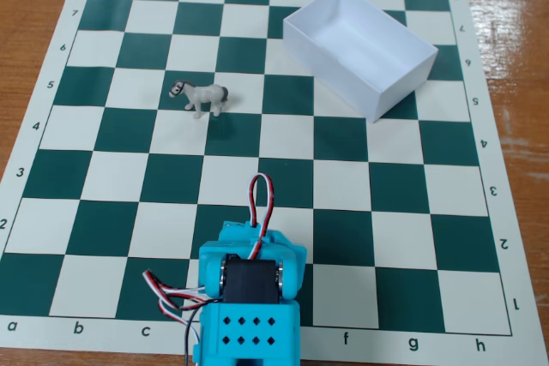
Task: Grab the toy horse and put it in the box.
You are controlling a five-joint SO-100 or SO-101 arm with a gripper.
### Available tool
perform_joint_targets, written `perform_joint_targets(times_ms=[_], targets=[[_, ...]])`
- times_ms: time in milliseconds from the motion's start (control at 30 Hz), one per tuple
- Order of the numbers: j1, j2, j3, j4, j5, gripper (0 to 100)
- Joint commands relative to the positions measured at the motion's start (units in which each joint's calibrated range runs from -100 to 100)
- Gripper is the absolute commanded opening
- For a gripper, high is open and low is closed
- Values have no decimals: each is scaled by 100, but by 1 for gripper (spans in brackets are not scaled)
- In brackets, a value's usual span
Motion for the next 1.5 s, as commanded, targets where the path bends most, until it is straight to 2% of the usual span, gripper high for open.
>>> perform_joint_targets(times_ms=[0, 1400, 1467], targets=[[-9, -41, 36, 33, 32, 0], [-88, 136, 36, -58, 32, 0], [-102, 278, 36, -407, -124, 0]])
